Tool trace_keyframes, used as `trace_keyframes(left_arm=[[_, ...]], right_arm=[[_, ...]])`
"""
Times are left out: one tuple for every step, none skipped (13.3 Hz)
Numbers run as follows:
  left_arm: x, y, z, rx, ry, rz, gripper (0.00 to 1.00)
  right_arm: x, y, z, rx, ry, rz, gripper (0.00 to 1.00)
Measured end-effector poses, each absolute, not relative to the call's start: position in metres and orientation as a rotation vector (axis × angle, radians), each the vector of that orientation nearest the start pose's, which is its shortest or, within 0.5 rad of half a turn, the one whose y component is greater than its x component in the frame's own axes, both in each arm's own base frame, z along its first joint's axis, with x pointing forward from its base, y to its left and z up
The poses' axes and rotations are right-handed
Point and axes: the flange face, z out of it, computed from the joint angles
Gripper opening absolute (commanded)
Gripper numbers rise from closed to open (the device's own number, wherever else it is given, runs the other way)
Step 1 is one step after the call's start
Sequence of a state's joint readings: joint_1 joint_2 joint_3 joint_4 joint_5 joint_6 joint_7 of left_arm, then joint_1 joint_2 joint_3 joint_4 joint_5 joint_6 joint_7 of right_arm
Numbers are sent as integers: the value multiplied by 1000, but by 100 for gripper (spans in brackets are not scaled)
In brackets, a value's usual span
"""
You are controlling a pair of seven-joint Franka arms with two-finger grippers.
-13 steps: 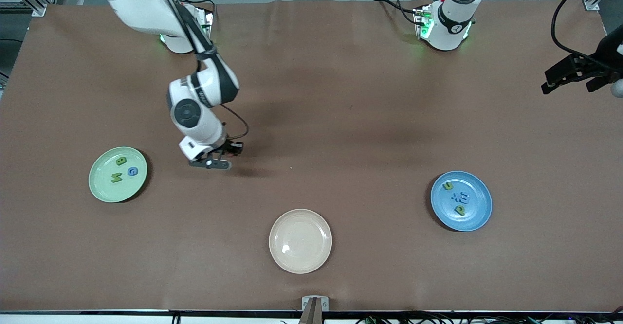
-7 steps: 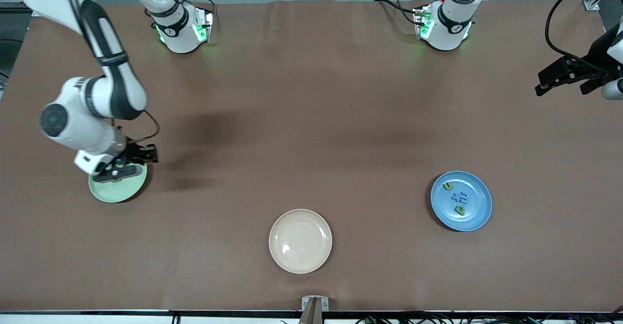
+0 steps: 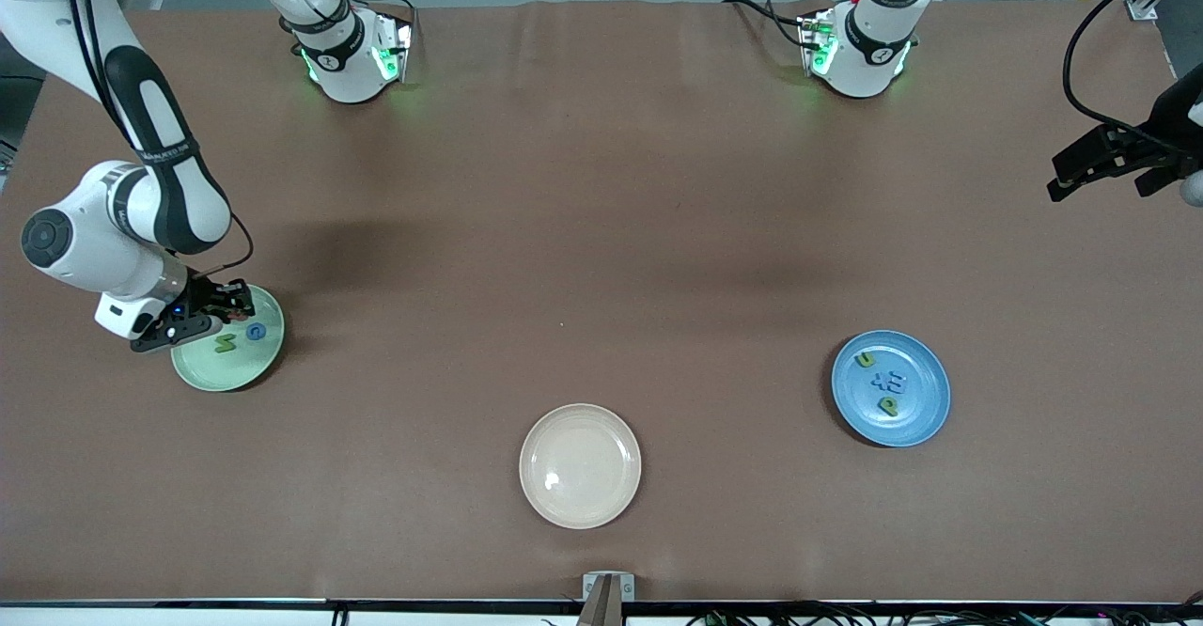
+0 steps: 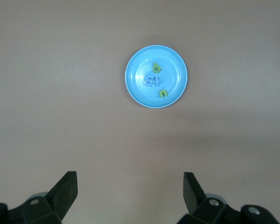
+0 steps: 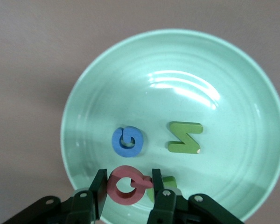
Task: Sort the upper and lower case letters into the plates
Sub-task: 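Carry the pink Q to the green plate and open the right gripper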
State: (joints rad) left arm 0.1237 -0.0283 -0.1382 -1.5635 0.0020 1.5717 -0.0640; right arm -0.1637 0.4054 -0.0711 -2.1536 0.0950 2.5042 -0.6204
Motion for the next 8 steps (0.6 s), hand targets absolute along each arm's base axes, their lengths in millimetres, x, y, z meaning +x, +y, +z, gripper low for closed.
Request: trace_keyframes(left_arm=[[547,-8,643,-3135,-79,-57,100],[548,-8,642,-3135,-80,-57,100],[548,-8,642,-3135,-80,-56,100],[548,-8,642,-3135,-80,-56,100],[548,-8,642,-3135,-79,-56,100],[548,-8,642,-3135,-79,-56,100],[548,-8,642,-3134,-79,-56,100],[548,-7,642,-3134,-81,-54,100]], right_arm=[[546,-132,198,-3057,-482,65,24],[546,-132,194,-3058,-483,65,26],[546,-131,191,-3060,-484,61,28],[546,-131,189,-3061,-485,57,43],[546,-131,188,-3061,-486,57,74],[546,-131,188,-3061,-486,57,100],[546,-131,188,-3061,-486,58,100],[546,-131,188,-3060,-486,59,99]])
